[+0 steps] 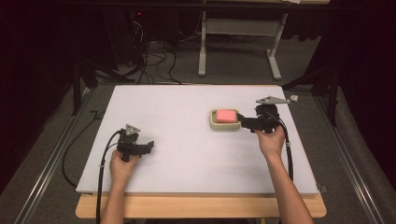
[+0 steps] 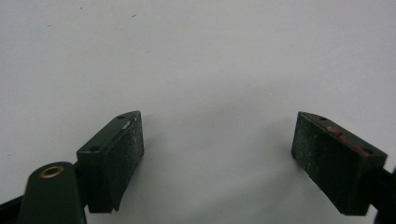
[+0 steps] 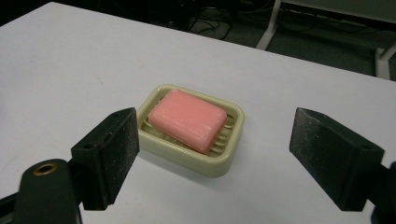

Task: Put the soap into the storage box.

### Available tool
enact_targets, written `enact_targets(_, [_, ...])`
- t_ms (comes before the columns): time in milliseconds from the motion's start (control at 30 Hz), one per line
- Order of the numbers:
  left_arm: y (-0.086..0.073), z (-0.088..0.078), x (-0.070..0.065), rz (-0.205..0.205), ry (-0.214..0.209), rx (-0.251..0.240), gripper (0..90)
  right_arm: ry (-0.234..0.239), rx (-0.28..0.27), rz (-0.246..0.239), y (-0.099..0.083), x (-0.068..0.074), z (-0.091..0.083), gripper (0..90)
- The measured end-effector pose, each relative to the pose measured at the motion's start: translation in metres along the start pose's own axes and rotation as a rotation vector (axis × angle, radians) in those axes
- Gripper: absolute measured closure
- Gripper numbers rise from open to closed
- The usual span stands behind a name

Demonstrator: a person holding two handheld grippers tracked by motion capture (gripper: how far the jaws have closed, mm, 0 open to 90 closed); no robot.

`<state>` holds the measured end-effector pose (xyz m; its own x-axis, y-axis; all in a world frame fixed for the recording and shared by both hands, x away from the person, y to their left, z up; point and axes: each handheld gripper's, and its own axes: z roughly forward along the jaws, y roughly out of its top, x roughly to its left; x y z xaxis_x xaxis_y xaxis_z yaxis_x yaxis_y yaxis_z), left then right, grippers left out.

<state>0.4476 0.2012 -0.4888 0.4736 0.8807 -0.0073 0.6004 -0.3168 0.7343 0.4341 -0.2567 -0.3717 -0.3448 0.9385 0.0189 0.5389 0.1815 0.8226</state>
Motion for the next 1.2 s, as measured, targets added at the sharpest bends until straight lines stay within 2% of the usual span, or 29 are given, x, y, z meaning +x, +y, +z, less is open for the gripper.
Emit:
enact_targets(267, [0.0,0.0,0.0,0.003,0.0,0.002,17.3,-0.005,-0.006,0.018,-0.009,-0.005,-0.01,16.7])
enact_targets(833, [0.0,0.0,0.0,0.0,0.0,0.0,17.3,-0.008,-0.019,0.015,-0.025,-0.013,-0.031,16.8])
enact_targets(1200, [0.0,0.0,0.0,0.0,0.0,0.0,17.3,-0.006,-0.023,0.044,-0.04,-0.017,-0.037,17.0])
